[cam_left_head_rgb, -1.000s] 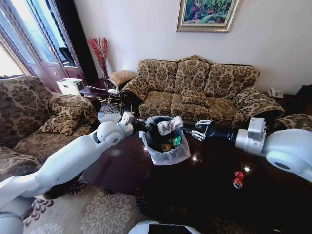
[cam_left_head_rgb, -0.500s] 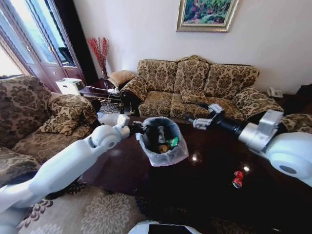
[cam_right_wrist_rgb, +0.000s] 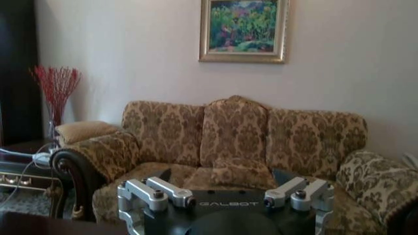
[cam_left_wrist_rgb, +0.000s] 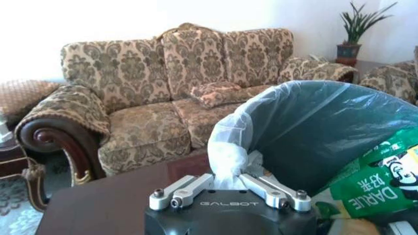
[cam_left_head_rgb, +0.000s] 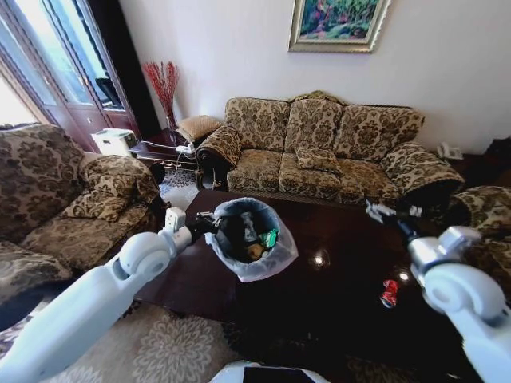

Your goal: Move to the front of the table and place the trash on the table into the trash bin.

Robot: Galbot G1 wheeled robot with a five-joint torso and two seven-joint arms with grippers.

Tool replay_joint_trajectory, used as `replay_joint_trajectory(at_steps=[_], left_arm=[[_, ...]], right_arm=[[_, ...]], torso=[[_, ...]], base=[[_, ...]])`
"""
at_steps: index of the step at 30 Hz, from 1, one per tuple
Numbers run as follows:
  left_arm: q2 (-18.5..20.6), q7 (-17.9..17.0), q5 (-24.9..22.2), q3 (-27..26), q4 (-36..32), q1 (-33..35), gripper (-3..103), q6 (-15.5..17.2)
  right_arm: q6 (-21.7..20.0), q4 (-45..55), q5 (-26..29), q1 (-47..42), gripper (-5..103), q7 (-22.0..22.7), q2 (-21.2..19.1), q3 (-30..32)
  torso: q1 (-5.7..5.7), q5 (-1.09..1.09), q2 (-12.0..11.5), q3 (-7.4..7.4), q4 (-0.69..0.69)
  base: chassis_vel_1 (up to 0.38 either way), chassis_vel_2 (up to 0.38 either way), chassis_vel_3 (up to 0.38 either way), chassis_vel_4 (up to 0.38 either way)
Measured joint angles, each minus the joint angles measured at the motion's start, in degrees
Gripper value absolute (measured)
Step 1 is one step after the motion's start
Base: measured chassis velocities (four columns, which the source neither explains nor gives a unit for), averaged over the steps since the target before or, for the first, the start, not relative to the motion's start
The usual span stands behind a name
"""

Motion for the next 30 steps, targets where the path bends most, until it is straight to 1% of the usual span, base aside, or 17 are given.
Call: replay_joint_trajectory(at_steps=[3, 5, 8, 9, 12, 18, 20, 22, 23, 24, 25, 26, 27, 30], left_arm=[[-0.4, 0.1, 0.4, -0.9, -0.4, 1.3, 2, -0.1], [-0.8, 0.1, 1.0, -1.1, -0.7, 2.1, 2, -0.2], [-1.1, 0.1, 1.1, -1.1, -0.9, 2.3, 2, -0.2], [-1.2, 0.1, 1.2, -1.1, -1.1, 2.6, 2, -0.2], [-1.4, 0.1, 1.3, -1.3, -1.5, 3.2, 2, -0.2], [-1.5, 0.1, 1.6, -1.6, -1.6, 4.2, 2, -0.3], [-1.5, 0.1, 1.6, -1.6, -1.8, 4.1, 2, -0.3], [-1.6, 0.1, 1.6, -1.5, -2.0, 4.0, 2, -0.4], [-1.6, 0.1, 1.6, -1.5, -2.0, 4.0, 2, -0.4], [-1.6, 0.1, 1.6, -1.5, -2.2, 4.2, 2, -0.4], [-1.5, 0.1, 1.5, -1.8, -2.3, 4.5, 2, -0.4], [-1.4, 0.1, 1.5, -1.9, -2.4, 4.7, 2, -0.4], [-1.4, 0.1, 1.5, -1.9, -2.4, 4.7, 2, -0.4], [-1.0, 0.1, 1.5, -2.2, -2.4, 5.0, 2, -0.4]], right_arm=[[0.7, -1.6, -1.5, -1.0, 100, -1.9, 1.5, 0.3], [1.3, -4.2, -2.8, -1.7, 100, -3.9, 3.4, 0.5], [1.8, -5.9, -3.2, -1.8, 100, -4.6, 4.3, 0.2], [2.2, -7.4, -3.5, -1.8, 100, -4.9, 4.9, 0.0], [3.6, -10.6, -5.1, -1.6, 100, -5.9, 6.0, -0.1], [4.4, -15.5, -7.0, -1.4, 100, -5.2, 6.8, -0.3], [5.1, -18.2, -8.3, -0.8, 100, -4.6, 8.0, -1.0], [6.1, -21.9, -10.4, -0.1, 100, -2.2, 10.9, -2.6], [6.1, -21.9, -10.4, -0.1, 100, -2.2, 10.9, -2.6], [6.2, -22.9, -10.4, 0.1, 100, -0.7, 12.3, -3.3], [6.0, -23.8, -9.9, 0.0, 100, 0.5, 14.4, -4.2], [5.8, -24.1, -9.6, -0.2, 100, 0.6, 15.3, -4.5], [5.8, -24.1, -9.6, -0.2, 100, 0.6, 15.3, -4.5], [4.6, -25.3, -7.3, -0.8, 100, -1.8, 19.8, -6.4]], torso=[[0.00, 0.02, 0.0, 0.00, 0.00], [0.01, 0.04, 0.0, 0.01, -0.03], [0.01, 0.04, 0.0, 0.01, -0.05], [0.01, 0.04, 0.0, 0.01, -0.03], [0.01, 0.04, 0.0, 0.01, -0.03], [0.02, 0.01, 0.0, 0.02, -0.03], [0.02, 0.05, 0.0, 0.02, -0.03], [0.02, 0.09, 0.0, 0.02, -0.07], [0.02, 0.09, 0.0, 0.02, -0.07], [0.02, 0.09, 0.0, 0.01, -0.07], [0.02, 0.10, 0.0, 0.01, -0.10], [0.02, 0.10, 0.0, 0.02, -0.09], [0.02, 0.10, 0.0, 0.02, -0.09], [0.01, -0.08, 0.0, 0.01, -0.01]], base=[[0.000, 0.000, 0.000, 0.000], [0.000, 0.000, 0.000, 0.000], [0.000, 0.000, 0.000, 0.000], [-0.035, -0.084, 0.069, 0.036], [-0.080, -0.118, 0.082, 0.102], [-0.164, -0.169, 0.190, 0.173], [-0.181, -0.137, 0.179, 0.171], [-0.146, -0.103, 0.092, 0.112], [-0.123, -0.103, 0.051, 0.073], [-0.075, -0.092, 0.051, 0.017], [-0.075, -0.047, 0.004, 0.017], [0.000, 0.000, 0.000, 0.000], [0.000, 0.000, 0.000, 0.000], [0.027, 0.041, -0.011, -0.008]])
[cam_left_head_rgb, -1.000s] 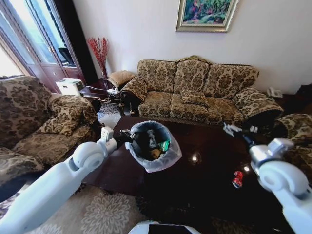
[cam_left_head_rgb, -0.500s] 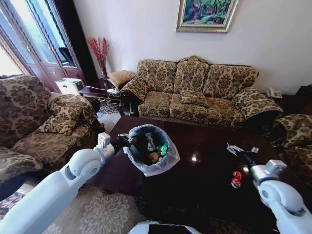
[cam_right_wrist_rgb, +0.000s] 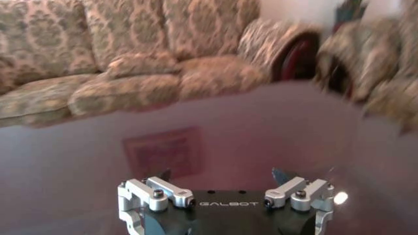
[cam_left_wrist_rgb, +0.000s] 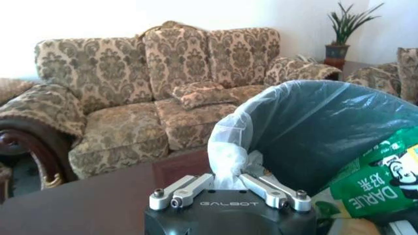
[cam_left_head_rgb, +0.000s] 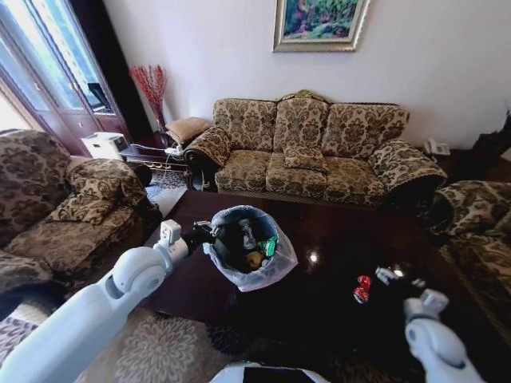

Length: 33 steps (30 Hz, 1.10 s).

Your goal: Move to the front of the table and place the trash on the table into the trash bin.

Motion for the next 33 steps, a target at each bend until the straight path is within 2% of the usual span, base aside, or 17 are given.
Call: replay_joint_trajectory(at_steps=[5, 7, 10, 15, 21, 23, 25, 26, 28, 31, 32, 33], left_arm=[[0.0, -0.1, 0.0, 0.6, 0.0, -0.7, 2, 0.0], [0.1, -0.1, 0.0, 1.2, 0.0, -1.2, 2, 0.0], [0.1, -0.1, 0.0, 1.2, 0.3, -1.0, 2, 0.0], [0.0, -0.1, 0.0, 1.1, 0.6, -0.8, 2, 0.0], [0.3, -0.1, 0.0, 1.3, 0.7, -1.4, 2, 0.0], [0.3, -0.1, 0.0, 1.3, 0.7, -1.5, 2, 0.0], [0.5, -0.1, 0.0, 1.3, 0.6, -1.5, 2, 0.0], [0.6, -0.1, 0.0, 1.1, 0.6, -1.4, 2, 0.0], [0.6, -0.1, -0.1, 1.0, 0.5, -1.3, 2, 0.0], [0.8, -0.1, -0.1, 0.8, 0.5, -1.2, 2, 0.0], [0.8, -0.1, -0.1, 0.8, 0.5, -1.2, 2, 0.0], [0.8, -0.1, -0.1, 0.8, 0.4, -1.2, 2, 0.0]], right_arm=[[-0.8, -0.8, 1.2, 0.7, 100, 0.3, 2.6, -1.3], [-1.1, -1.5, 1.2, 1.0, 100, 1.5, 3.8, -1.4], [-0.6, -1.7, 0.9, 0.9, 100, 3.7, 3.8, -0.9], [-0.8, -1.8, 2.2, 0.2, 100, 4.4, 2.8, -0.1], [-2.0, -6.2, 3.8, 1.8, 100, -1.2, 1.5, 0.8], [-2.1, -6.8, 3.9, 2.0, 101, -1.5, 1.5, 0.8], [-2.5, -8.1, 4.1, 2.2, 98, -1.8, 1.7, 0.8], [-2.5, -8.7, 4.1, 2.2, 90, -2.1, 1.8, 0.8], [-2.5, -9.1, 4.1, 2.2, 90, -2.6, 1.9, 0.8], [-2.7, -9.6, 4.1, 2.2, 73, -3.4, 2.3, 1.0], [-2.7, -9.6, 4.1, 2.2, 73, -3.4, 2.3, 1.0], [-3.0, -9.6, 4.1, 2.2, 68, -3.8, 2.4, 1.0]], torso=[[0.00, 0.12, 0.0, 0.00, 0.03], [0.01, 0.10, 0.0, 0.00, -0.02], [0.01, 0.14, 0.0, 0.00, -0.05], [0.00, 0.12, 0.0, 0.00, -0.05], [0.01, 0.11, 0.0, 0.00, -0.01], [0.01, 0.12, 0.0, 0.00, -0.02], [0.01, 0.12, 0.0, 0.00, -0.03], [0.00, 0.12, 0.0, 0.00, -0.04], [0.00, 0.12, 0.0, 0.00, -0.03], [0.01, 0.12, 0.0, 0.00, -0.03], [0.01, 0.12, 0.0, 0.00, -0.03], [0.01, 0.12, 0.0, 0.00, -0.03]], base=[[0.058, 0.061, -0.015, -0.029], [0.027, 0.004, -0.001, -0.006], [0.000, 0.000, 0.000, 0.000], [0.000, 0.000, 0.000, 0.000], [0.000, 0.000, 0.000, 0.000], [0.000, 0.000, 0.000, 0.000], [0.000, 0.000, 0.000, 0.000], [0.000, 0.000, 0.000, 0.000], [0.000, 0.000, 0.000, 0.000], [0.000, 0.000, 0.000, 0.000], [0.000, 0.000, 0.000, 0.000], [0.000, 0.000, 0.000, 0.000]])
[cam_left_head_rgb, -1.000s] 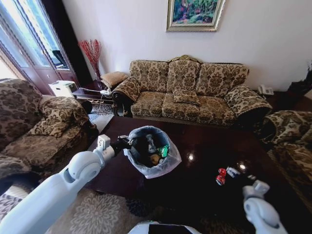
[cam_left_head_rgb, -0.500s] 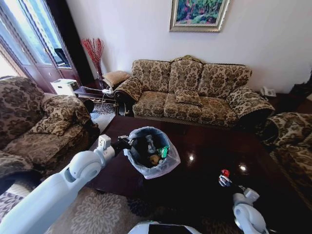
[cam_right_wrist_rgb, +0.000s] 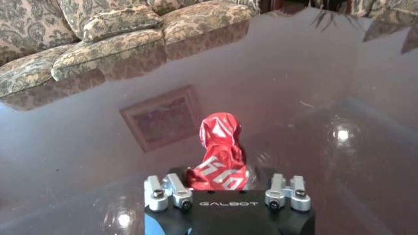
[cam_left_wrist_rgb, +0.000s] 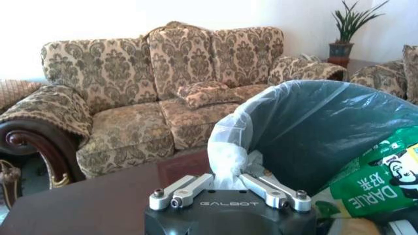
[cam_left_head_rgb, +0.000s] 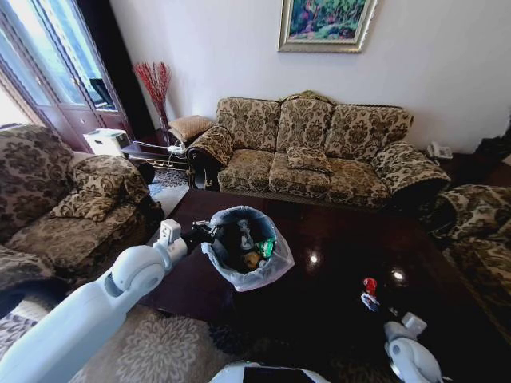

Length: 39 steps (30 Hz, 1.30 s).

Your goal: Move to the front of the table and place the trash on the table into the trash bin.

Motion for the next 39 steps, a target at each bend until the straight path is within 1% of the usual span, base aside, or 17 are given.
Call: replay_joint_trajectory(at_steps=[2, 4, 11, 14, 16, 19, 21, 22, 23, 24, 25, 26, 27, 29, 31, 38, 39], left_arm=[[0.0, 0.0, 0.0, 0.0, -0.3, -0.1, 2, 0.0], [0.0, 0.0, -0.1, 0.1, -0.5, -0.1, 2, 0.0], [0.2, 0.0, -0.1, -0.4, -0.6, 0.4, 2, -0.2], [0.6, 0.0, -0.2, -0.8, -0.8, 0.7, 2, -0.3], [1.1, 0.1, -0.3, -1.0, -0.9, 0.8, 2, -0.3], [1.5, 0.2, -0.9, 0.3, -0.1, -1.3, 2, -0.3], [1.6, 0.2, -1.1, 0.6, 0.1, -2.0, 2, -0.2], [1.7, 0.2, -1.5, 1.0, 0.4, -2.8, 2, -0.2], [1.9, 0.2, -2.1, 1.6, 0.8, -4.0, 2, 0.0], [2.0, 0.3, -2.4, 1.9, 1.1, -4.6, 2, 0.1], [2.0, 0.3, -2.4, 1.9, 1.1, -4.6, 2, 0.1], [2.2, 0.4, -2.5, 2.2, 1.2, -5.0, 2, 0.2], [2.2, 0.4, -2.5, 2.2, 1.2, -5.0, 2, 0.2], [2.2, 0.7, -2.6, 2.2, 1.3, -4.8, 2, 0.3], [2.2, 0.8, -2.6, 2.0, 1.3, -4.5, 2, 0.3], [2.0, 1.2, -2.4, 1.2, 1.6, -3.5, 2, 0.0], [1.9, 1.3, -2.4, 1.3, 1.7, -3.7, 2, 0.0]], right_arm=[[-0.6, -0.2, 0.0, 0.2, 58, -1.2, 0.1, 0.2], [-0.7, -0.6, -0.2, 0.3, 58, -1.9, 0.1, 0.3], [0.3, -1.3, -1.5, 0.6, 45, -3.0, 0.3, 0.5], [2.8, 2.0, -5.0, -0.5, 42, -4.2, 0.2, 1.0], [3.7, 9.4, -6.2, -1.7, 35, -4.8, -1.1, 1.2], [1.9, 25.7, -3.7, -2.2, 27, -5.1, -6.2, 1.2], [1.2, 28.6, -2.5, -1.8, 22, -5.1, -7.4, 1.2], [-0.3, 33.2, 0.4, -0.7, 22, -5.0, -10.0, 1.4], [-2.2, 38.3, 5.0, 1.1, 12, -4.0, -14.7, 1.7], [-3.4, 41.1, 8.3, 2.4, 12, -3.1, -18.3, 1.9], [-3.4, 41.1, 8.3, 2.4, 12, -3.1, -18.3, 1.9], [-4.5, 43.6, 11.5, 3.8, 2, -2.0, -22.8, 2.2], [-4.5, 43.6, 11.5, 3.8, 2, -2.0, -22.8, 2.2], [-5.7, 44.0, 14.3, 5.2, 1, -1.2, -28.2, 2.4], [-5.6, 42.1, 14.2, 5.3, 1, -1.2, -28.8, 2.4], [-2.9, 25.1, 8.8, 5.4, -3, -1.8, -25.7, 0.0], [-2.4, 19.9, 8.2, 6.4, 1, -1.6, -24.4, -1.2]], torso=[[0.00, -0.01, 0.0, 0.00, -0.01], [0.00, -0.03, 0.0, 0.00, -0.01], [0.00, -0.03, 0.0, -0.01, 0.00], [0.00, 0.06, 0.0, 0.01, -0.04], [0.00, 0.03, 0.0, 0.01, -0.03], [-0.01, -0.01, 0.0, 0.00, 0.02], [-0.01, -0.01, 0.0, 0.00, 0.00], [0.00, 0.02, 0.0, 0.00, 0.00], [0.00, -0.03, 0.0, 0.00, 0.01], [0.00, -0.04, 0.0, 0.00, 0.02], [0.00, -0.04, 0.0, 0.00, 0.02], [0.01, -0.03, 0.0, 0.01, 0.03], [0.01, -0.03, 0.0, 0.01, 0.03], [0.01, -0.02, 0.0, 0.01, 0.01], [0.00, -0.02, 0.0, 0.00, -0.01], [0.01, 0.02, 0.0, 0.01, -0.02], [0.01, 0.02, 0.0, 0.00, -0.04]], base=[[0.000, 0.000, 0.000, 0.000], [0.000, 0.000, 0.000, 0.000], [0.000, 0.000, 0.000, 0.000], [0.000, 0.000, 0.000, 0.000], [0.000, 0.000, 0.000, 0.000], [0.000, 0.000, 0.000, 0.000], [0.000, 0.000, 0.000, 0.000], [0.000, 0.000, 0.000, 0.000], [0.000, 0.000, 0.000, 0.000], [0.000, 0.000, 0.000, 0.000], [0.000, 0.000, 0.000, 0.000], [0.000, 0.000, 0.000, 0.000], [0.000, 0.000, 0.000, 0.000], [0.000, 0.000, 0.000, 0.000], [0.000, 0.000, 0.000, 0.000], [0.000, 0.000, 0.000, 0.000], [0.000, 0.000, 0.000, 0.000]])
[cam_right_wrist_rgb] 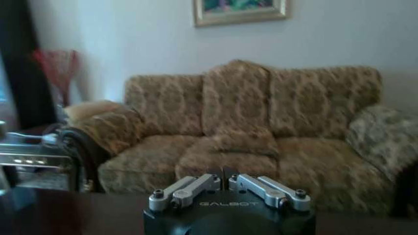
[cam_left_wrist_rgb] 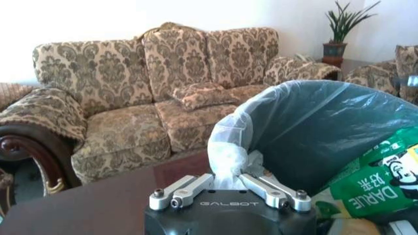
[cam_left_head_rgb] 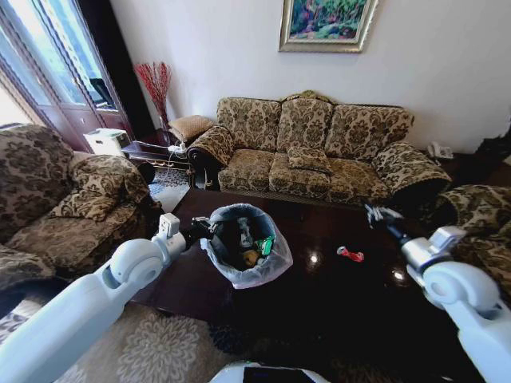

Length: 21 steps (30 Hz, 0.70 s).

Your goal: Move to the front of the table and place the trash on the table into the trash bin.

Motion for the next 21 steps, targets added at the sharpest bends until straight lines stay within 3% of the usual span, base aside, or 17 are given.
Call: replay_joint_trajectory(at_steps=[5, 8, 9, 13, 14, 16, 19, 21], left_arm=[[-0.1, 0.0, 0.0, 0.2, 0.0, -0.2, 2, 0.0], [-0.3, -0.1, 0.0, 0.3, -0.9, 0.7, 2, 0.0], [-0.3, -0.1, 0.0, 0.3, -0.9, 0.7, 2, 0.0], [-0.1, -0.3, 0.4, 0.3, -1.4, 1.8, 2, 0.0], [-0.1, -0.3, 0.4, 0.3, -1.4, 1.8, 2, 0.0], [0.1, -0.3, 0.4, 0.3, -1.5, 2.1, 2, 0.0], [0.2, -0.4, 0.5, 0.2, -1.5, 2.4, 2, 0.0], [0.3, -0.8, 0.5, 0.2, -1.9, 2.5, 2, 0.0]], right_arm=[[1.2, -9.6, -0.2, 4.5, 17, 1.5, 2.2, -4.0], [1.5, -18.6, 2.2, 12.0, 33, 5.4, 5.3, -10.4], [1.5, -18.6, 2.2, 12.0, 33, 5.4, 5.3, -10.4], [2.1, -25.0, 7.4, 19.9, 49, 18.7, 12.9, -16.1], [2.1, -25.0, 7.4, 19.9, 49, 18.7, 12.9, -16.1], [3.4, -27.8, 9.9, 23.1, 60, 26.3, 18.0, -17.5], [4.0, -30.1, 11.8, 25.5, 71, 29.7, 21.7, -17.3], [4.3, -33.5, 12.8, 27.8, 82, 30.6, 25.3, -16.4]], torso=[[-0.01, 0.01, 0.0, 0.00, 0.02], [0.00, -0.01, 0.0, 0.00, 0.04], [0.00, -0.01, 0.0, 0.00, 0.04], [0.00, -0.06, 0.0, 0.00, 0.07], [0.00, -0.06, 0.0, 0.00, 0.07], [0.00, 0.01, 0.0, 0.00, 0.06], [0.00, -0.11, 0.0, 0.00, 0.05], [0.00, 0.00, 0.0, 0.00, 0.06]], base=[[0.000, 0.000, 0.000, 0.000], [0.000, 0.000, 0.000, 0.000], [0.000, 0.000, 0.000, 0.000], [0.000, 0.000, 0.000, 0.000], [0.000, 0.000, 0.000, 0.000], [0.000, 0.000, 0.000, 0.000], [0.000, 0.000, 0.000, 0.000], [0.000, 0.000, 0.000, 0.000]])
